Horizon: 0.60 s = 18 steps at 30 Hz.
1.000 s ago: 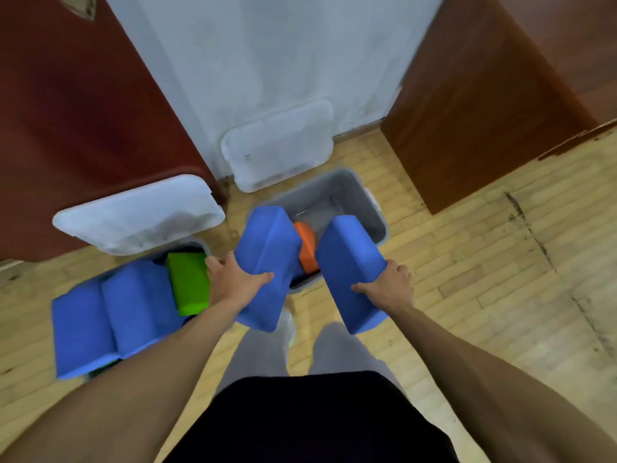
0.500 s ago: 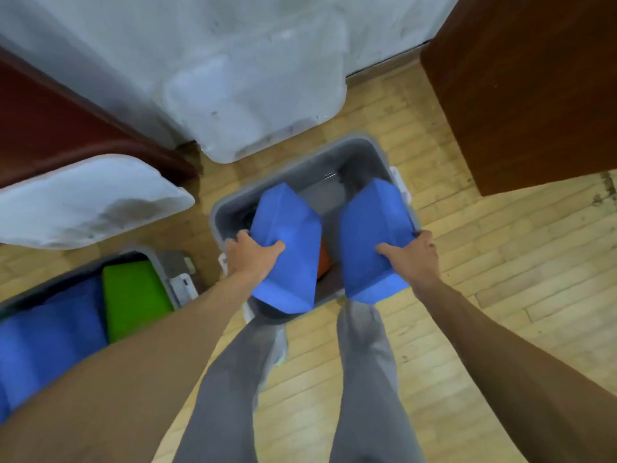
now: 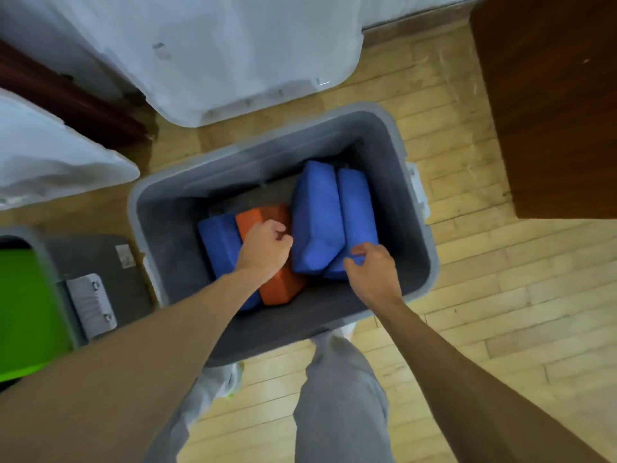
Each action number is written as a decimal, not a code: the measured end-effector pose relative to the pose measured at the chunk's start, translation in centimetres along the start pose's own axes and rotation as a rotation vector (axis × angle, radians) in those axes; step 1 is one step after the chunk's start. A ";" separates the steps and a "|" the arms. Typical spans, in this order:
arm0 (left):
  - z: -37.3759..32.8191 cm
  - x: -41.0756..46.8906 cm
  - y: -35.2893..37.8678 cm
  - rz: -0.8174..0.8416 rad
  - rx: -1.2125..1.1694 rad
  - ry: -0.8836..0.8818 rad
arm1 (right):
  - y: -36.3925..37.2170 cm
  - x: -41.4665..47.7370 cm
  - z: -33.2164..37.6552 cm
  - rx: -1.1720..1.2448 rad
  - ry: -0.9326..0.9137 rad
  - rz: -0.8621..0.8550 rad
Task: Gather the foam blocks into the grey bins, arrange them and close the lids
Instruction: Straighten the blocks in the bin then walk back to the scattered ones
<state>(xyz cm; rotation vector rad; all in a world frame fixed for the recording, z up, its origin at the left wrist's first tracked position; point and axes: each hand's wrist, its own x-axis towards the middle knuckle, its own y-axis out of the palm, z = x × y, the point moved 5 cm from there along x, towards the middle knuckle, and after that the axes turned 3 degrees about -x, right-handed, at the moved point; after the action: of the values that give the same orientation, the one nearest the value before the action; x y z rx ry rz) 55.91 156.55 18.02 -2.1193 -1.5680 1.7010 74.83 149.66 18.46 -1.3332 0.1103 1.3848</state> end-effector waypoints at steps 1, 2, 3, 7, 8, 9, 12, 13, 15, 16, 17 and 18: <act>0.0 -0.9 -0.2 0.038 0.005 -0.010 | -0.2 -0.6 0.0 -0.011 0.012 0.021; -0.2 -2.1 -0.7 0.071 0.011 -0.020 | -0.8 -1.5 0.3 -0.030 0.010 0.046; -0.3 -3.6 -1.4 0.099 0.014 -0.033 | -1.6 -2.6 0.7 -0.050 0.003 0.074; -1.4 -11.7 -6.5 0.121 0.003 -0.064 | -6.4 -9.5 3.5 -0.099 -0.094 0.156; -1.8 -14.1 -8.1 0.107 -0.011 -0.068 | -7.9 -11.5 4.5 -0.112 -0.121 0.174; -2.2 -16.6 -9.7 0.091 -0.032 -0.079 | -9.4 -13.6 5.4 -0.125 -0.140 0.193; -3.5 -24.7 -14.6 0.040 -0.121 -0.107 | -13.7 -20.2 8.9 -0.217 -0.235 0.260; -3.8 -27.6 -16.1 0.031 -0.157 -0.107 | -14.8 -22.4 10.3 -0.264 -0.279 0.279; -4.1 -33.2 -18.9 -0.009 -0.212 -0.072 | -16.8 -26.8 13.2 -0.372 -0.394 0.303; -4.1 -35.9 -20.3 -0.041 -0.229 -0.049 | -17.5 -29.0 14.7 -0.418 -0.458 0.302; -3.7 -38.6 -21.4 -0.075 -0.240 -0.031 | -18.0 -31.0 15.9 -0.458 -0.524 0.301; -3.1 -41.3 -22.3 -0.111 -0.250 -0.017 | -18.3 -33.1 16.9 -0.500 -0.586 0.305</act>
<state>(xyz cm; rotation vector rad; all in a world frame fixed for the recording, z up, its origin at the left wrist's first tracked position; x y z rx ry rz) 46.76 141.38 61.63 -2.0776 -1.9559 1.5660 67.78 147.28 59.21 -1.2774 -0.4722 2.1080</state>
